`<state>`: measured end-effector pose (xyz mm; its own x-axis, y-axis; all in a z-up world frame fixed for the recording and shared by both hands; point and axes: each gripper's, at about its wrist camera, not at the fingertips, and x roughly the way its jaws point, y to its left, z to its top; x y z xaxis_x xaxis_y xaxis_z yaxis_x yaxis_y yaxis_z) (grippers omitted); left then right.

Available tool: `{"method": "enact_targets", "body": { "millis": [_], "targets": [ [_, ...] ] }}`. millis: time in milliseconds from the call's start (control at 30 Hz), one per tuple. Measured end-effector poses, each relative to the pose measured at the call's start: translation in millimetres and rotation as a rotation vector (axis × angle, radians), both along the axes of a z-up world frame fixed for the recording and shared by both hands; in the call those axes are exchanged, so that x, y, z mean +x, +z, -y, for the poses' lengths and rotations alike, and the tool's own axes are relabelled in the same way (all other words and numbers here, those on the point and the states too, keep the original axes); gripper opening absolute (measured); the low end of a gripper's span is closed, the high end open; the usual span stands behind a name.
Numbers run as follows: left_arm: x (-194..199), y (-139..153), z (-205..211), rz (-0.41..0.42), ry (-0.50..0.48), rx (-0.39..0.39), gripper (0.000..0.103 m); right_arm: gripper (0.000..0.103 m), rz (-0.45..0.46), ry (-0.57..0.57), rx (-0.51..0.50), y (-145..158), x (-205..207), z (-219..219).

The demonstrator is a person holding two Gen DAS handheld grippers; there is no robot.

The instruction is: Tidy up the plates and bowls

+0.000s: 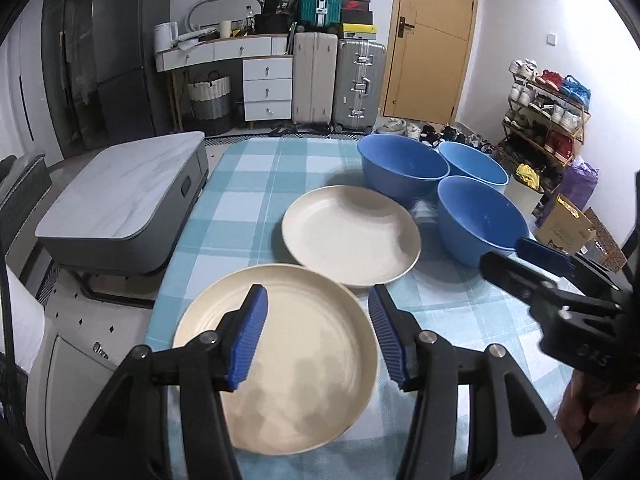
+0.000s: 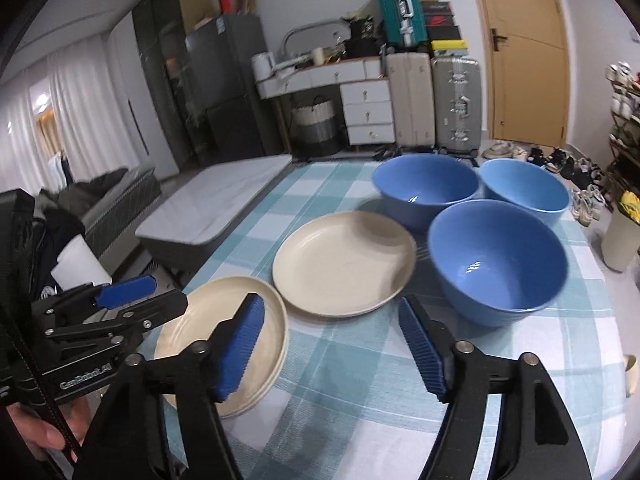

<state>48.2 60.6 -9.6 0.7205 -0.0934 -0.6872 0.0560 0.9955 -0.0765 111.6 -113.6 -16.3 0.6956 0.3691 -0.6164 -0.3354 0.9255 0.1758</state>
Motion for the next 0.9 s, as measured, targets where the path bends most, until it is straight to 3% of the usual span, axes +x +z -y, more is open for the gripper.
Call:
{"method": "enact_targets", "body": {
  "millis": [100, 167, 300, 433, 567, 800, 900],
  "targets": [
    [5, -1, 6, 0.008, 0.005, -0.011, 0.055, 0.074, 0.030, -0.033, 0.024, 6, -7, 15],
    [7, 0, 7, 0.014, 0.008, -0.037, 0.060, 0.085, 0.047, -0.056, 0.050, 11, -15, 27],
    [2, 6, 16, 0.063, 0.009, -0.032, 0.082, 0.087, 0.107, -0.093, 0.048, 23, -32, 41],
    [-7, 16, 24, 0.132, 0.007, -0.008, 0.098, 0.093, 0.144, -0.115, 0.041, 29, -43, 49],
    [-13, 20, 29, 0.165, 0.023, 0.019, 0.099, 0.101, 0.181, -0.143, 0.047, 33, -51, 54],
    [-12, 12, 23, 0.125, 0.045, -0.024, 0.103, 0.102, 0.189, -0.162, -0.041, 28, -55, 47],
    [-14, 11, 23, 0.124, 0.044, -0.025, 0.103, 0.102, 0.201, -0.158, -0.022, 27, -59, 48]
  ]
}}
